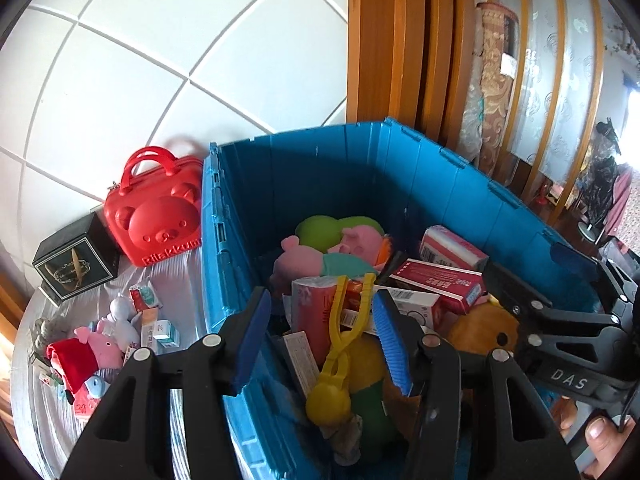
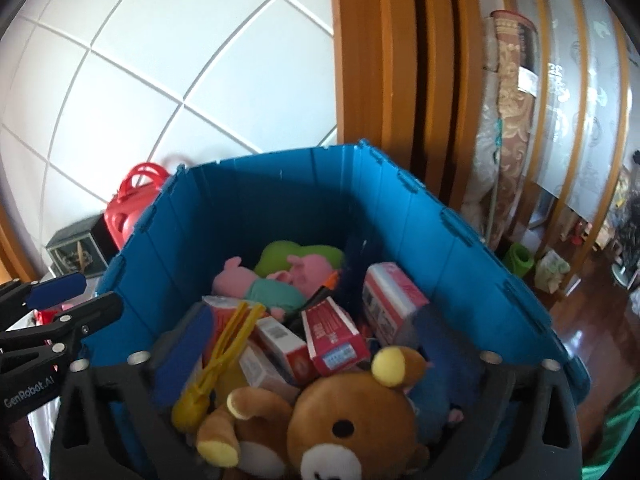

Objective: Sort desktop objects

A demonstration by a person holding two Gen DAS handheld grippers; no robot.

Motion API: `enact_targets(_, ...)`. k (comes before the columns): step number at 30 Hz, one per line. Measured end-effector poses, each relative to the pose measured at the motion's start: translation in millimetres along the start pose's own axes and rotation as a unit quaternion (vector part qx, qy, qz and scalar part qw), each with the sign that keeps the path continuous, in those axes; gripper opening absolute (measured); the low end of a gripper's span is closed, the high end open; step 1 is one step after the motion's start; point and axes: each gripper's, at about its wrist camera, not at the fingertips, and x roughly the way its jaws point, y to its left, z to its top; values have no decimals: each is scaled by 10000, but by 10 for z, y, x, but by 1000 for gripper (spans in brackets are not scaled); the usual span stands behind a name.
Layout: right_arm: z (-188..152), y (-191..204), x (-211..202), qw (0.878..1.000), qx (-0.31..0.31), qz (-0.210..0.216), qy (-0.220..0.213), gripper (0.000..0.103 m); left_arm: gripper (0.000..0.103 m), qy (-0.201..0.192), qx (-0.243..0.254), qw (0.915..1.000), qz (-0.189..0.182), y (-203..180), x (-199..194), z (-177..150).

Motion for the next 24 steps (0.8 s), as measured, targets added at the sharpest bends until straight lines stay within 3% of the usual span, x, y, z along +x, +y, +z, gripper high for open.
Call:
enact_targets(4,-99,-19,-227,9998,67,4,-172,103,54,-396,94,9992,22,-22,-244,-113)
enact_targets(8,-236,-14,-428,9996,62,-32,-288,103,80,-897,67,9959,34,-28,-494,-228)
enact_targets(11,-322,-25,-541,9993,86,-35,-371,103,81,-1257,46,9920,80,-37,-604,-302)
enact_targets(15,-426,-23,-660,9987,94,-50,-499,103,81,-1199,-91,9917,450,-56,-601,-374)
enact_targets(19,-527,-45,-705,9985,124,-102,-517,103,81,-856,-158,9962,-7,-35,-528,-423)
enact_targets(24,-610,-69,-715,9984,185,-150,-520,103,81,-869,-61,9962,44,-68,-552,-519)
